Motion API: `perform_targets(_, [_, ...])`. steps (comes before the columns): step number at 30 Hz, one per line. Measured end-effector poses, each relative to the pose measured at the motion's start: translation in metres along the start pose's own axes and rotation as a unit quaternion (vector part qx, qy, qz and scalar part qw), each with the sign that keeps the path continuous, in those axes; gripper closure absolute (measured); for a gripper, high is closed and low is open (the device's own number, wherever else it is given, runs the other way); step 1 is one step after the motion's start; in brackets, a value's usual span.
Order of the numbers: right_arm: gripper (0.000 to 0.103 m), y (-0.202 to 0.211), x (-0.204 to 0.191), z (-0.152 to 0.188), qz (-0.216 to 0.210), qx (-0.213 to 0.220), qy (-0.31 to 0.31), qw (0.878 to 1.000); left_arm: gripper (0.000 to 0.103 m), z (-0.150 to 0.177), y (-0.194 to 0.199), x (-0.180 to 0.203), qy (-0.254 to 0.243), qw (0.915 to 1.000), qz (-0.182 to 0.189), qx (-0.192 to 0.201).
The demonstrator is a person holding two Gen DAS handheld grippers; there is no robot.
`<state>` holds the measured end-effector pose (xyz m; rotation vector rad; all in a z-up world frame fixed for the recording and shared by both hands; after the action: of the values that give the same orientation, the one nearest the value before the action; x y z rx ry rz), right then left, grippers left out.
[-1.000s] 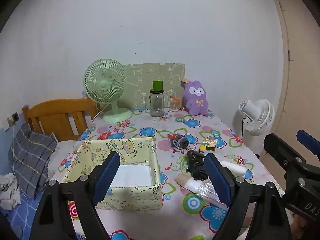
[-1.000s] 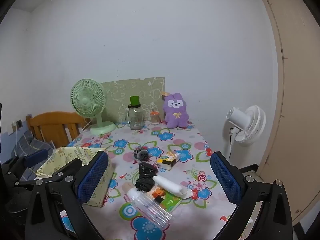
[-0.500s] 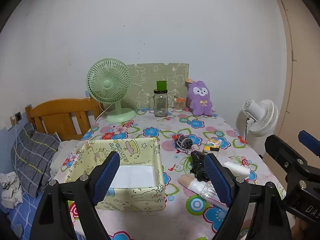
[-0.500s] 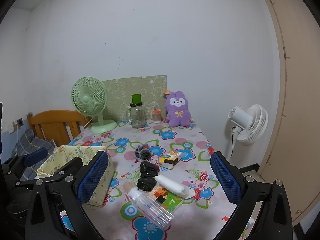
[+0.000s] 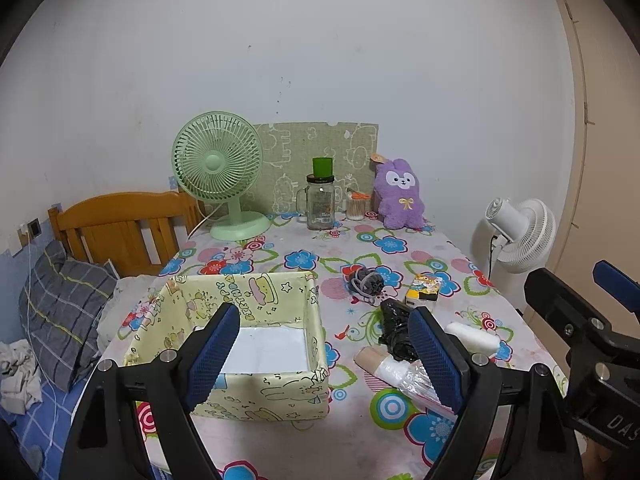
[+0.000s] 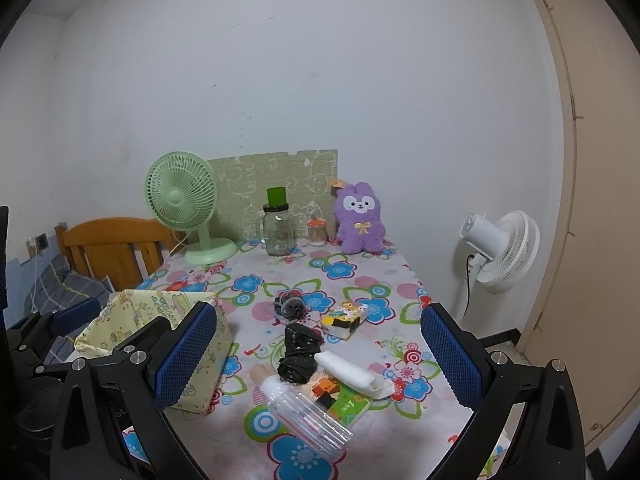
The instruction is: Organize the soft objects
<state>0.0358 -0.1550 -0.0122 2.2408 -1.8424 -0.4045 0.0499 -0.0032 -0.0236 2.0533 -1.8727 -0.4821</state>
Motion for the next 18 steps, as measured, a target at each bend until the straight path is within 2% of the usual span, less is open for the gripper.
perform_targets(2, [0.000, -0.0016, 0.0000, 0.0007, -0.001, -0.003, -0.002, 1.000, 0.018, -0.0007, -0.0011, -0.0011, 0.000, 1.0000, 0.005, -0.003])
perform_targets(18, [0.000, -0.0026, 0.0005, 0.0004, -0.001, -0.004, -0.002, 1.000, 0.019, -0.0009, -0.0038, -0.0002, 0.005, 0.9999, 0.007, -0.007])
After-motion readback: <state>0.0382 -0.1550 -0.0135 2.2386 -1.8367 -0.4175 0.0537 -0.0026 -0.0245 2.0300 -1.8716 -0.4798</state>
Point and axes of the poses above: each gripper's, at about its wrist camera, not at the fingertips, and y roughly against the way its jaws point, x to its right, z to its underside, the point moved 5 cm from there along -y, roughly the way its jaws point, and after that the axes turned 4 degrees about -z, right-handed, at the moved point
